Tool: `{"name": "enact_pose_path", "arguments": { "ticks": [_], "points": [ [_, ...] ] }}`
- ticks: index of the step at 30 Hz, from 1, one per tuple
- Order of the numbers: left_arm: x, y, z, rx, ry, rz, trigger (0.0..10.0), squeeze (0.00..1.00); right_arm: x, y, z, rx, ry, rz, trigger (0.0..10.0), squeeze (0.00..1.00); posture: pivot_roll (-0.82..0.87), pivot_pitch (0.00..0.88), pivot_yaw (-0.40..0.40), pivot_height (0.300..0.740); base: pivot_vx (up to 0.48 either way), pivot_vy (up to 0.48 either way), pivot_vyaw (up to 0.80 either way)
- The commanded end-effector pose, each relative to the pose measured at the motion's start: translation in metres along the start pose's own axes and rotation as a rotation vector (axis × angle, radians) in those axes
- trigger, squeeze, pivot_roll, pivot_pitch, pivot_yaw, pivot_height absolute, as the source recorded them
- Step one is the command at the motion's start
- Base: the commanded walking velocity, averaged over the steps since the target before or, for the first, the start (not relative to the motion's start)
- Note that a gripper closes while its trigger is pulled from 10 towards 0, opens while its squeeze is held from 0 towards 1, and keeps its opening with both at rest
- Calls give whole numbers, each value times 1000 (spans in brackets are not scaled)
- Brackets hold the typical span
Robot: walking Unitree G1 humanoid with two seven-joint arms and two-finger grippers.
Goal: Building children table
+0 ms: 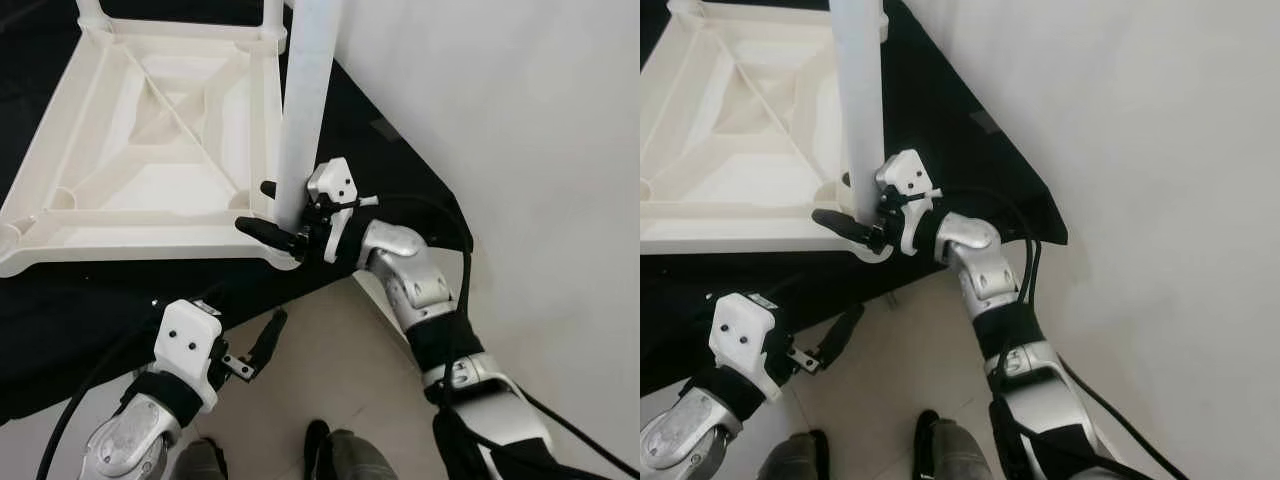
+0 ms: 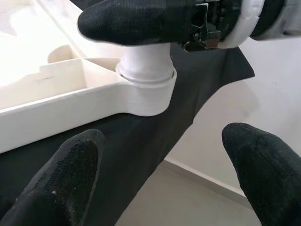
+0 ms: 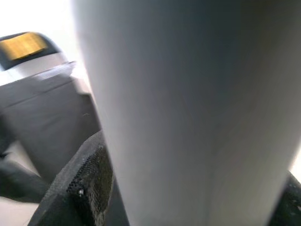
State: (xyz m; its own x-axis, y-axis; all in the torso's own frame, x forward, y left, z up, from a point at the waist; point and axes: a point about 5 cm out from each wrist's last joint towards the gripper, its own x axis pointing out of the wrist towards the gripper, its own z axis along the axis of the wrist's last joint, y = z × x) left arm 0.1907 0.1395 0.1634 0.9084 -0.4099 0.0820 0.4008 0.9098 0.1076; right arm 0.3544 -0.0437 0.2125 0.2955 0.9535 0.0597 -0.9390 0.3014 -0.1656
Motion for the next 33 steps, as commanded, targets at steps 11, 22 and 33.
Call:
{"name": "enact_pose_path", "arguments": {
  "ticks": [11,22,33],
  "points": [
    [-14,-3,-4,-1,54,16,10000,0,8,-17,24,-61,5,170,0,0,278,289,-140,740,0,0,0],
    [-14,-4,-5,-5,55,9,10000,0,-11,-35,-11,-69,184,-230,0,0,236,281,-151,740,0,0,0],
    [-12,-1,-5,-17,53,-3,10000,0,-17,34,-76,148,226,-772,0,0,194,272,-113,740,0,0,0]
  ]
}}
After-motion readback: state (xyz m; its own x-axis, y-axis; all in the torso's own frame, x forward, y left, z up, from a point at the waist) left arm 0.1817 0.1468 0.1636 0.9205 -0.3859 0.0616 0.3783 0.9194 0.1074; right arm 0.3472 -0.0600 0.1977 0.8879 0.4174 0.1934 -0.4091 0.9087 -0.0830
